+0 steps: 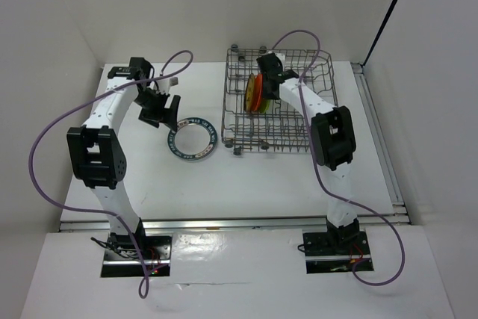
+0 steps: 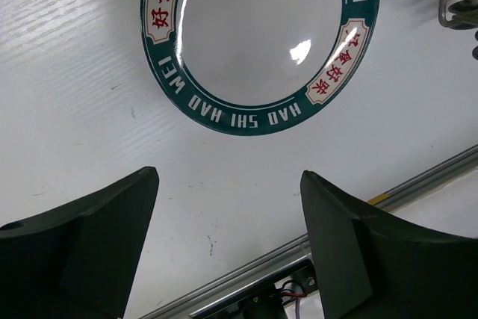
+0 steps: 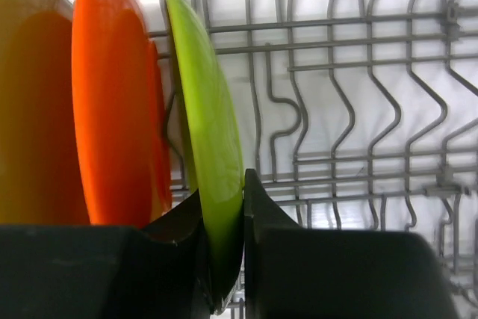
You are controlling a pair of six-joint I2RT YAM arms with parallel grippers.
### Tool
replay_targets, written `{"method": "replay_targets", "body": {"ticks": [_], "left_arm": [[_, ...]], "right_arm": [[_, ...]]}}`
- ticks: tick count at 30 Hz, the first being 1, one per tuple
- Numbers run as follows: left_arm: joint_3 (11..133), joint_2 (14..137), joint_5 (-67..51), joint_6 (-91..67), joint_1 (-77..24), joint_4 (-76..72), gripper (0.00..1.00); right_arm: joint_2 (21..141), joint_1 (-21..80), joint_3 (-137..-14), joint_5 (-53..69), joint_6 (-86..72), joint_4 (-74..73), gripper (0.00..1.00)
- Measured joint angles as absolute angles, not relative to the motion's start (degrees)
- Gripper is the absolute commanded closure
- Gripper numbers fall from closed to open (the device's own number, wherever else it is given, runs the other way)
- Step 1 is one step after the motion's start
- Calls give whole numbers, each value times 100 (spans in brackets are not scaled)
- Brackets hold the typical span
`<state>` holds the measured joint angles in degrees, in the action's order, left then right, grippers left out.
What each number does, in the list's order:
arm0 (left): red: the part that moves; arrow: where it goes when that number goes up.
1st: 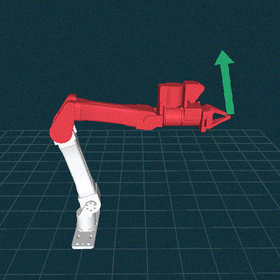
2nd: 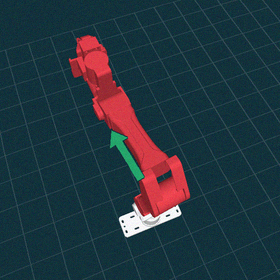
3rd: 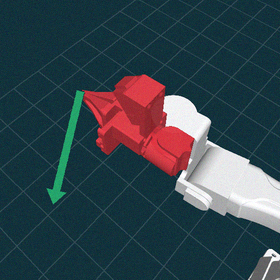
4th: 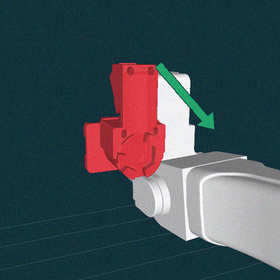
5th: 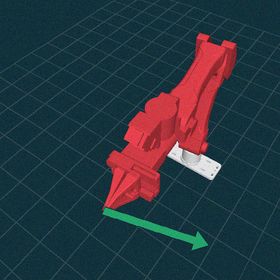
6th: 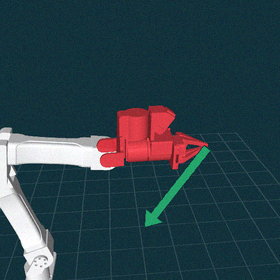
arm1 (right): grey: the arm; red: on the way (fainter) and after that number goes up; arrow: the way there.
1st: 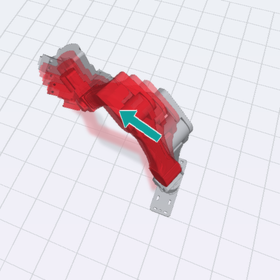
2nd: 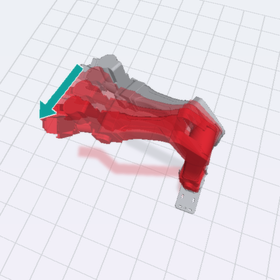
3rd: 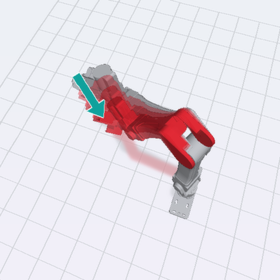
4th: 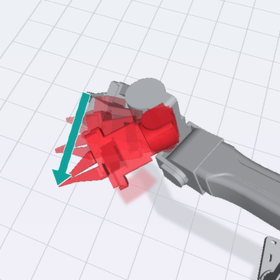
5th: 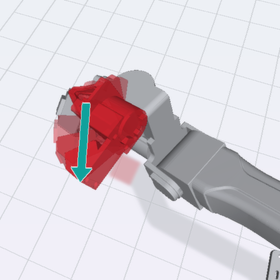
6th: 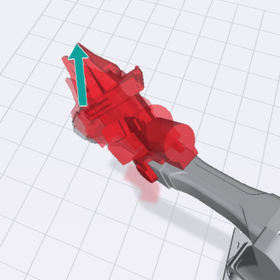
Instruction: Unload the plates from the dish rack
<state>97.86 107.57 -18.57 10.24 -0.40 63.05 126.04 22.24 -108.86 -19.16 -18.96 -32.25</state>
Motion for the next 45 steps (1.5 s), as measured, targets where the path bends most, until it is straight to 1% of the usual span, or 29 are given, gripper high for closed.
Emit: {"method": "replay_targets", "body": {"ticks": [2,12,16,21,25,28,30,33,36,45], "left_arm": [[9786,10757,-1905,1024,-40,6305,9],[10040,10680,-2012,1035,-47,6440,9],[10186,10630,-2086,1039,-47,6451,9],[11059,10645,-2351,1041,-56,6536,9],[11660,10641,-2495,1041,-137,6259,9],[11642,10632,-2536,1041,-285,5981,9],[11504,10600,-2543,1033,-357,5778,6],[11168,10442,-2587,989,-454,5441,6],[11118,10322,-2683,891,-458,5334,6],[11024,9898,-2797,880,-464,5229,4]], "right_arm": [[12604,2235,-10886,-2047,-1979,-3277,100],[12477,2362,-10879,-2237,-1828,-3262,100],[12462,2449,-11225,-2576,-1911,-3446,100],[12387,2462,-11915,-3030,-2137,-3756,100],[12280,2493,-12376,-3378,-2163,-4115,100],[12055,2602,-12490,-3686,-2154,-4368,100],[11826,2740,-12477,-3824,-2145,-4517,100],[11288,3037,-12202,-3979,-2139,-4560,100],[10881,3343,-12130,-4088,-2137,-4547,100],[10641,3822,-12311,-4453,-2053,-4530,100]]}}
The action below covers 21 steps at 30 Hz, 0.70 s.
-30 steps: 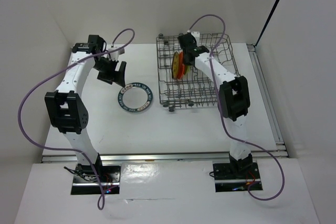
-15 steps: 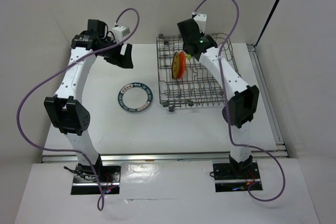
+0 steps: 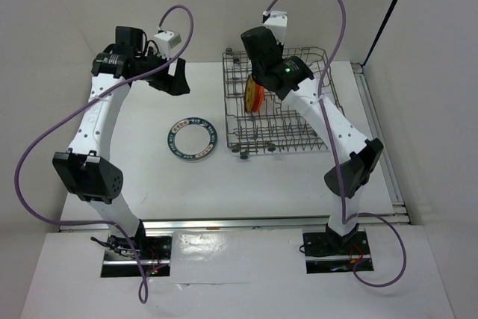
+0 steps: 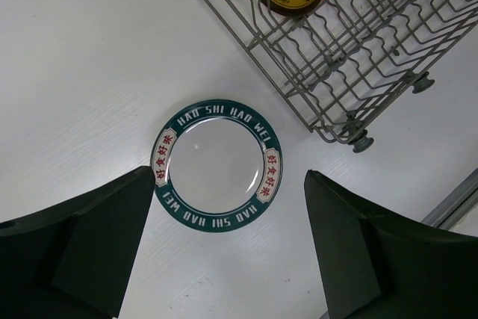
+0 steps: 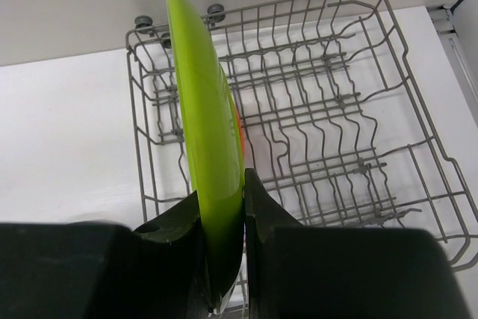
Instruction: Unload the plates from the dish rack
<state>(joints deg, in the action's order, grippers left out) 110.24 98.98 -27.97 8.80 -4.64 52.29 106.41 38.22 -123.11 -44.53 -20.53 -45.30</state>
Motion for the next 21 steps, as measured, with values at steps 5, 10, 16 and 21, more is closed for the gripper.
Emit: {"method": "replay_targets", "body": {"ticks": [5,10,16,21], "left_arm": [[11026,9876,-2891,882,-467,5251,4],[11065,9867,-3006,880,-467,5304,2],[11056,9769,-3089,655,-464,5227,0],[11004,9660,-3299,331,-198,5203,0]], "right_arm": [[10302,3931,-11799,-4040,-1883,-4145,100],[9627,4014,-10930,-2735,-1651,-3413,100],[9679,4016,-10726,-329,-1479,-2528,100],[9907,4025,-10141,1070,-1463,-1839,100]]}}
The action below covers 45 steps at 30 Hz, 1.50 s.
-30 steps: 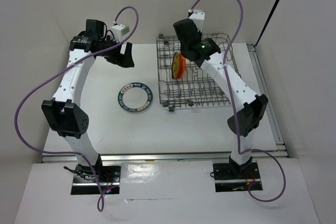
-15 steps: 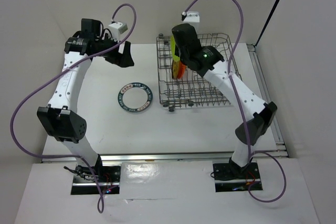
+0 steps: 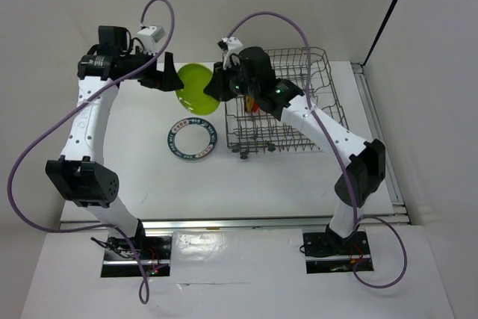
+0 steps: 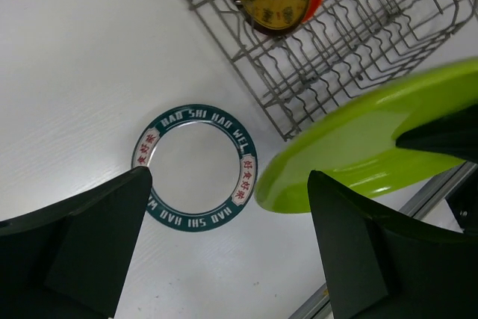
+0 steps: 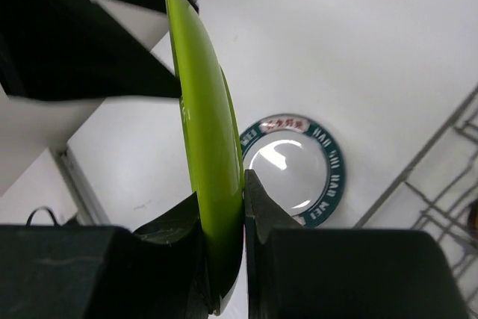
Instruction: Unload the plates from the dish rack
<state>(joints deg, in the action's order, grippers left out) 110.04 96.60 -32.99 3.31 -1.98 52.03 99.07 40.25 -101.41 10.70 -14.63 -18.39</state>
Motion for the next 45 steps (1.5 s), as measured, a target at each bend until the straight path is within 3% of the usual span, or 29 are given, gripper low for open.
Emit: {"method": "replay_targets", "body": {"ticks": [4,8,16,21,27,30,35,45], "left_arm": [[10798,9520,-3452,259,375,5159,0],[10538,9441,-3542,296,668,5140,7],[10221,9511,-4246,843,607,5647,30],[9856,9629,-4338,1079,602,5857,53],[9649,9743,-4261,1138,659,5811,47],[9631,9743,-4187,1039,698,5704,32],[9631,9743,-3927,1033,738,5509,31],[9631,9946,-4871,1216,749,5850,71]], "right_arm": [[10200,4025,-9802,1833,-1494,-1500,100],[10433,4007,-9515,2473,-1575,-1162,100],[11021,3627,-9428,3697,-2029,-279,100],[11539,3518,-9544,4145,-2174,3,100],[11850,3520,-9572,4488,-2268,62,100],[11854,3520,-9614,4541,-2259,58,100],[11854,3476,-9673,4668,-2244,117,100],[11896,3424,-9673,5127,-2571,604,100]]}}
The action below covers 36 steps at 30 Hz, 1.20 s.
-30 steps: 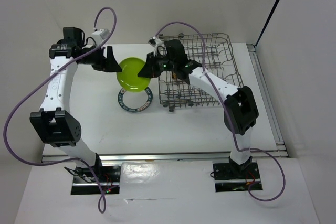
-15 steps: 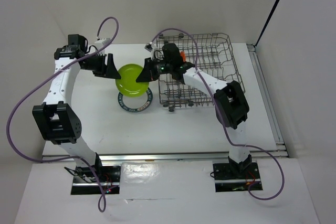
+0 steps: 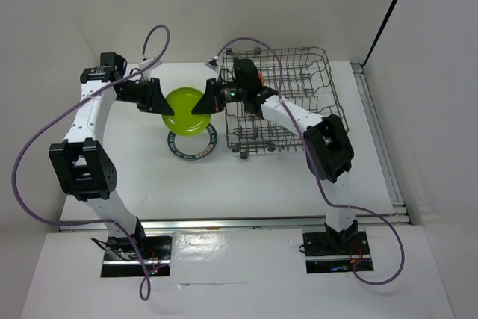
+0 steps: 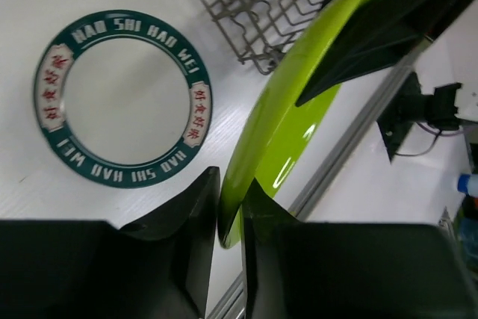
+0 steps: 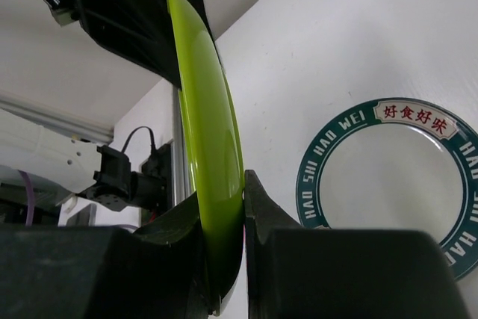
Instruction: Unload the plates from the dish rack
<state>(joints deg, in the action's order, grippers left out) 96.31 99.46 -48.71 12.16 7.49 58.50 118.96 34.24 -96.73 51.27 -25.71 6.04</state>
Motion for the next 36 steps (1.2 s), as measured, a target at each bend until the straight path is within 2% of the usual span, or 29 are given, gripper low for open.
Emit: {"method": "replay_targets", "body": {"ticks": [1,2,3,6,9,10,11,14,17,21,24,27,36], "left_arm": [[9631,10005,-5002,1258,746,5937,77],[9631,10066,-5129,1343,746,6025,89],[9631,10130,-5216,1474,749,6088,98],[9625,10311,-5376,1723,755,6195,100],[9623,10398,-5376,1719,794,6208,100],[9623,10398,-5402,1691,827,6202,100],[9623,10398,-5441,1601,869,6202,100],[9625,10444,-5610,1319,1146,6178,100],[9657,10685,-5857,996,1605,6093,100],[9690,11301,-5975,589,2174,5870,100],[9690,11810,-5881,294,2508,5636,100],[9756,12193,-5568,-30,2718,5343,100],[10219,12945,-4827,-648,2792,4335,100]], "right_arm": [[11920,3424,-9673,5172,-2622,703,100],[11957,3424,-9673,5212,-2685,775,100],[11994,3417,-9671,5258,-2781,775,100],[12158,3356,-9675,5426,-3006,827,98],[12261,3347,-9782,5457,-3020,720,73],[12285,3352,-9874,5437,-2991,611,61],[12296,3361,-9994,5336,-2897,495,43],[12307,3374,-10510,4816,-2574,-51,30],[12313,3385,-11273,3948,-2241,-827,28],[12258,3389,-12206,2067,-1997,-1732,27],[12079,3361,-12311,478,-1865,-2200,26],[12025,3175,-12311,-552,-1809,-2676,27],[12101,2191,-12291,-1439,-1848,-3448,31]]}}
